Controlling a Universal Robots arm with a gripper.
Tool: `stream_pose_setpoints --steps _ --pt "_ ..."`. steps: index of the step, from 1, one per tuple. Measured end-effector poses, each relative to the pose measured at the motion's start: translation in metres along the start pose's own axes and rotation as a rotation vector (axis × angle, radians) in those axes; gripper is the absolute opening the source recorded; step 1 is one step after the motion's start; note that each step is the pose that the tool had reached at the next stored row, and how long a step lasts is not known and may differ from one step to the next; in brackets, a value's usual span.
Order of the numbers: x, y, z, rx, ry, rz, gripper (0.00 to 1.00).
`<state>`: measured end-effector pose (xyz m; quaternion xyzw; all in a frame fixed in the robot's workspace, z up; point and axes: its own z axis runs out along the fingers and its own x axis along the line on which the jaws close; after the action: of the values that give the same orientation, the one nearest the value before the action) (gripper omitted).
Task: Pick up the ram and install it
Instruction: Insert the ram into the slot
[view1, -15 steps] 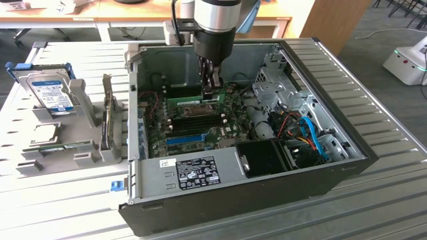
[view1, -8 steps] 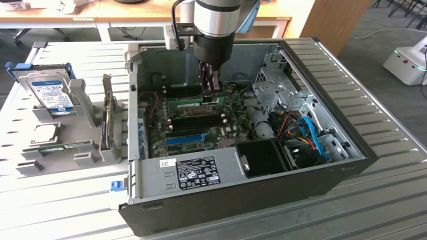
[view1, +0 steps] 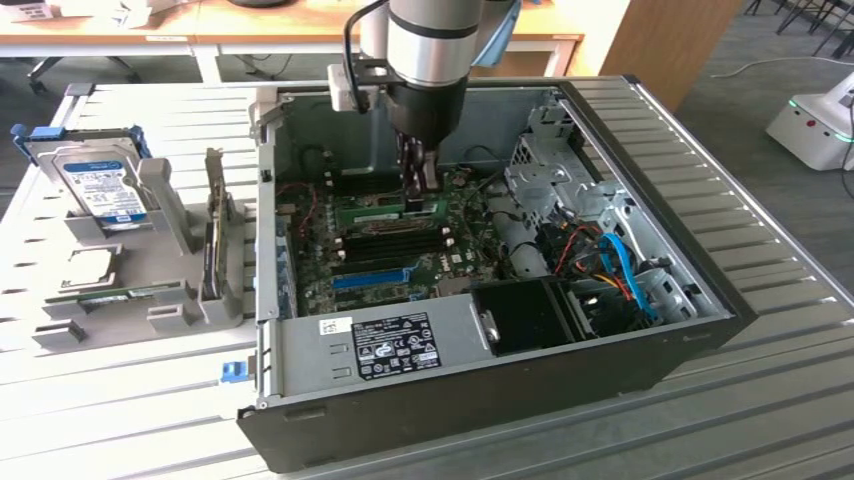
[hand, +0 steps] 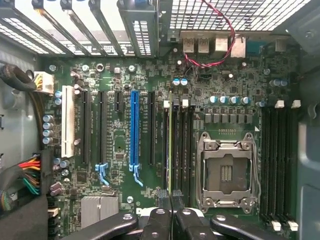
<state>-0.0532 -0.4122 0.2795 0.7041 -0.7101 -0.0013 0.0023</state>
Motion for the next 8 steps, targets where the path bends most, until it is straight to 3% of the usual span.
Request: stream_pose_setpoints --steps 8 --pt "0.0000 0.0000 0.0107 0.0000 0.0000 0.000 0.12"
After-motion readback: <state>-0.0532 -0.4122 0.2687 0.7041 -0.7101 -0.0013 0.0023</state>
